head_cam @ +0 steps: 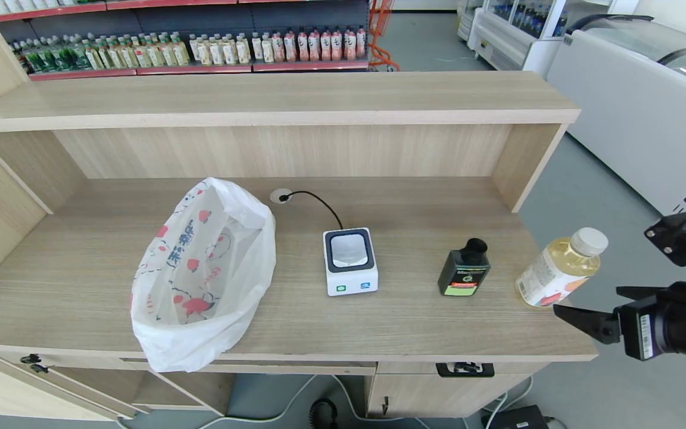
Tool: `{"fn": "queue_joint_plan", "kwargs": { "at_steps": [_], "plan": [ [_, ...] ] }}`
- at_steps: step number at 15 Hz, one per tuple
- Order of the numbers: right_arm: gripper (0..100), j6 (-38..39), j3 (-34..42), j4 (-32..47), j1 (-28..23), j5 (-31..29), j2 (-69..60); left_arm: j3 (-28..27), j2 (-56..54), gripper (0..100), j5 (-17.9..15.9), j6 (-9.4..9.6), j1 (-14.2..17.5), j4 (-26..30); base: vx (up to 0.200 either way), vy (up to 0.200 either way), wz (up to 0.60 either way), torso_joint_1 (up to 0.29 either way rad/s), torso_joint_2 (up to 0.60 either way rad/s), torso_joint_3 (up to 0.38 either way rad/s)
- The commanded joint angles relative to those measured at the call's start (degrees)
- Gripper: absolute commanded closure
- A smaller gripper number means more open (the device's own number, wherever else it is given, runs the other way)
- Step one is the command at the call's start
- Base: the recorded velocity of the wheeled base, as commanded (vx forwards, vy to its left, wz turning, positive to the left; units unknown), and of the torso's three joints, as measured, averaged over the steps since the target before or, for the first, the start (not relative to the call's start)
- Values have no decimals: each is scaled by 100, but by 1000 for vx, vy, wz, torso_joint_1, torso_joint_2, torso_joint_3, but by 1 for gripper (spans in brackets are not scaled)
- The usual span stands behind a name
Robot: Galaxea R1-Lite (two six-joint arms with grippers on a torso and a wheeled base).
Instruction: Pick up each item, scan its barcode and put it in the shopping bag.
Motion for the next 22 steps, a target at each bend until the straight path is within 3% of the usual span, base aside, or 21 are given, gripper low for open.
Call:
{"fn": "queue_joint_plan", "kwargs": {
  "at_steps": [1,7,11,17,22],
  "plan": [
    [0,1,12,-219,235,122,643,0,-2,0,-1,-1,-6,0,0,0,0,0,0,0],
    [0,-105,-111,-1247,358,131,1478,0,-2,0,-1,-1,-6,0,0,0,0,0,0,0],
    [0,-307,-164,-1511,525,131,1882,0,-2,0,-1,-1,-6,0,0,0,0,0,0,0],
    [0,-949,-199,-2328,542,131,2453,0,-2,0,-1,-1,3,0,0,0,0,0,0,0],
    [0,-1151,-226,-3418,551,395,3165,0,-2,0,-1,-1,-6,0,0,0,0,0,0,0]
  ]
}}
